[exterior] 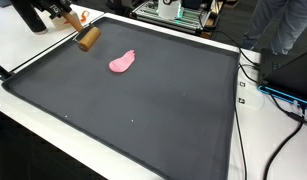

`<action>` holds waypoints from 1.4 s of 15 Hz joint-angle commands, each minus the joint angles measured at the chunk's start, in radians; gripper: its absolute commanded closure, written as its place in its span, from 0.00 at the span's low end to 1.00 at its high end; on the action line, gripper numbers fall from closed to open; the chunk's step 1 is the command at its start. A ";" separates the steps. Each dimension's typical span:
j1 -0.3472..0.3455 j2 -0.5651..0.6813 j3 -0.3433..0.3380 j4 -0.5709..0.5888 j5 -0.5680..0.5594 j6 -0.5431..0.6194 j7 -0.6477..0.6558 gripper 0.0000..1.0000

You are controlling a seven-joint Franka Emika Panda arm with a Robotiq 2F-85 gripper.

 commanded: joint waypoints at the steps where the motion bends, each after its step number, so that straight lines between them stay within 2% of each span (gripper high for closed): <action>1: -0.016 0.002 0.014 -0.015 0.014 0.039 -0.028 0.76; 21: 0.005 -0.006 0.020 -0.060 -0.017 0.141 -0.034 0.76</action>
